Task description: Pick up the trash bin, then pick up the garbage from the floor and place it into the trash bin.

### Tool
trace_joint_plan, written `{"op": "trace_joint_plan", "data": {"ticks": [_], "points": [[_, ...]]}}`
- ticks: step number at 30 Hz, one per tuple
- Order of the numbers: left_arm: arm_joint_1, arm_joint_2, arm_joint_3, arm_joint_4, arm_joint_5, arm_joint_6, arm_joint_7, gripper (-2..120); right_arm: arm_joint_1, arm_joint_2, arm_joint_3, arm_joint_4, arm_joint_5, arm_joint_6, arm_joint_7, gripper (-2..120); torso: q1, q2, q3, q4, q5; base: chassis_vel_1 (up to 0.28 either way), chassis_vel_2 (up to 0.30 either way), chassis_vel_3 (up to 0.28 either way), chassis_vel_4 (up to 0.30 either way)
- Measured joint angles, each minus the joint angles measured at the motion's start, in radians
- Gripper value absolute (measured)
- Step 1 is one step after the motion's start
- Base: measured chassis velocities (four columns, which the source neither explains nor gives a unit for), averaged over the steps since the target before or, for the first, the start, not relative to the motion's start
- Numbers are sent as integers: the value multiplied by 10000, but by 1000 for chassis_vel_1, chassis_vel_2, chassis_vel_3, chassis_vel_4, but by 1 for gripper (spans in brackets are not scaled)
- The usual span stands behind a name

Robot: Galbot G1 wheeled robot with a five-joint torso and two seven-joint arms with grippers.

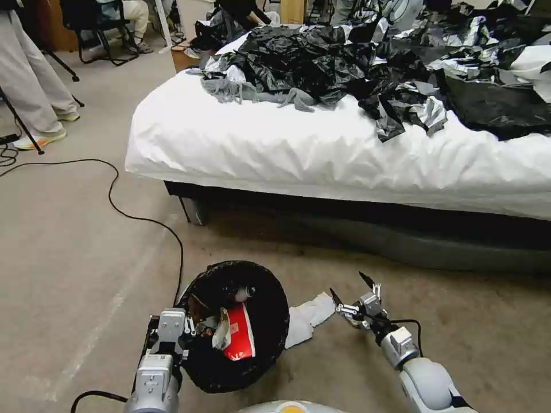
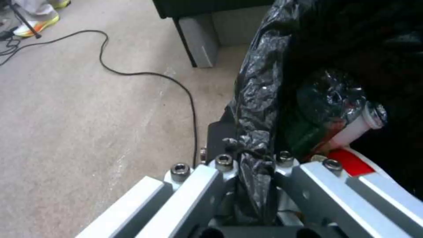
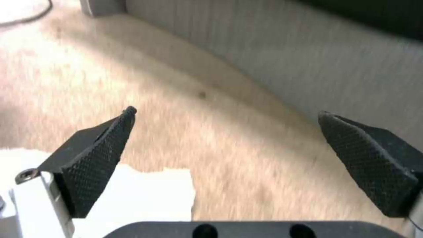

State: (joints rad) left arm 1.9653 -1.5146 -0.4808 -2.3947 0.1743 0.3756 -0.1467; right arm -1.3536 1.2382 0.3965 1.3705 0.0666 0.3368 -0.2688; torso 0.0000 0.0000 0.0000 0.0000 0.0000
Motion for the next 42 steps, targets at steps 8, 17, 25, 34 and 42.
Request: {"op": "trace_joint_plan", "data": {"ticks": [8,17,25,34,42], "points": [[-8,-4,28,44,43,-4,0,0,420,-49,-243,-1187,534,-447,-552,100,0,0,0,-1,0,0,0,0,0],[17,1,40,48,66,-18,0,0,1205,152,-397,-2884,365,-478,-702,100,0,0,0,1,-1,0,0,0,0],[3,-12,39,30,66,-20,0,0,1810,374,-449,-3833,229,-524,-560,100,0,0,0,1,-1,0,0,0,0],[28,-10,-15,-36,47,-20,4,0,2295,521,-575,-4821,273,-284,-393,93,0,1,-1,1,-1,0,0,0,0],[-22,-40,66,-23,82,-20,10,0,1982,517,-647,-4385,354,-288,-259,65,0,0,-1,1,0,0,0,0,0]]}}
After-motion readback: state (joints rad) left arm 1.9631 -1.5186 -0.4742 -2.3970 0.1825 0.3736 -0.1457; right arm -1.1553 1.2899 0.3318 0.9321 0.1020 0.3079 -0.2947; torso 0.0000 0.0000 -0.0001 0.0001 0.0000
